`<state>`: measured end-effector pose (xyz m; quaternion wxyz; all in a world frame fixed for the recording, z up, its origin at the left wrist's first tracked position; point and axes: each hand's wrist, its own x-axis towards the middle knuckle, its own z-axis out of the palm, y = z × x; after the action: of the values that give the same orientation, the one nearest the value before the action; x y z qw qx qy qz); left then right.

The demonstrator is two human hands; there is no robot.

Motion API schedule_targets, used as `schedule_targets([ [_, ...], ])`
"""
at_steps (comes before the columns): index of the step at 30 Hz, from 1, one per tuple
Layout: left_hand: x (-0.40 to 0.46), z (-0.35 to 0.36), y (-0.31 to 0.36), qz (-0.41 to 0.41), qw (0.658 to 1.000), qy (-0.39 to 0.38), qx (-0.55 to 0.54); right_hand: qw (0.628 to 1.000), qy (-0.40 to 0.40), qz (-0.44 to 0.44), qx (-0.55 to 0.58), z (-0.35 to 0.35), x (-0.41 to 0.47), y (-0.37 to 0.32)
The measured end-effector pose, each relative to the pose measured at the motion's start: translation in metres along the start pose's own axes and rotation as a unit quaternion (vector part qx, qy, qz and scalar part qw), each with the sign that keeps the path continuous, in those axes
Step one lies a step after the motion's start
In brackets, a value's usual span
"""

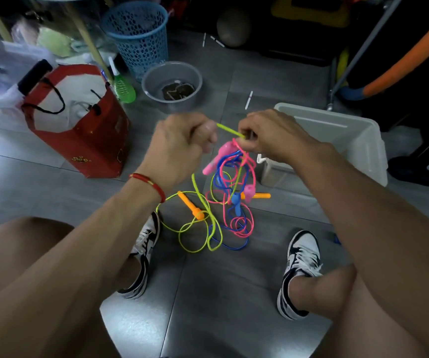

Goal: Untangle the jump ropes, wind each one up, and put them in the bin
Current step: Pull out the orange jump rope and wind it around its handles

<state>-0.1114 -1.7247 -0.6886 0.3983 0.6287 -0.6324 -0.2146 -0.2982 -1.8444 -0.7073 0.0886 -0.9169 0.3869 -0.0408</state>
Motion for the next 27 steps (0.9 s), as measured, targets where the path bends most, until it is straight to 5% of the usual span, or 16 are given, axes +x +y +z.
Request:
schedule_targets([
  [6, -0.012, -0.041, 0.007, -0.026, 0.959, 0.185, -0.213, 0.989, -0.051, 0.129, -0.051, 0.024, -0.011, 0.047],
  [8, -0.011, -0.060, -0.003, -0.077, 0.950, 0.218, -0.210, 0.983, -0.040, 0.170, -0.048, 0.027, -0.015, 0.054],
  [15, -0.020, -0.040, -0.012, -0.132, 0.990, -0.039, 0.026, 0.982, -0.121, 0.015, 0.144, 0.034, -0.004, -0.021],
  [20, -0.024, -0.036, 0.001, -0.076, 0.994, -0.074, -0.004, 0.961, -0.143, -0.070, 0.226, 0.052, 0.002, -0.066],
  [25, -0.021, -0.060, 0.007, -0.070, 0.961, 0.111, -0.242, 0.974, -0.159, 0.148, 0.066, 0.070, -0.001, -0.003],
  [27, -0.018, -0.073, -0.004, -0.114, 0.952, 0.205, -0.197, 0.971, -0.123, 0.201, 0.045, 0.067, -0.001, 0.020],
])
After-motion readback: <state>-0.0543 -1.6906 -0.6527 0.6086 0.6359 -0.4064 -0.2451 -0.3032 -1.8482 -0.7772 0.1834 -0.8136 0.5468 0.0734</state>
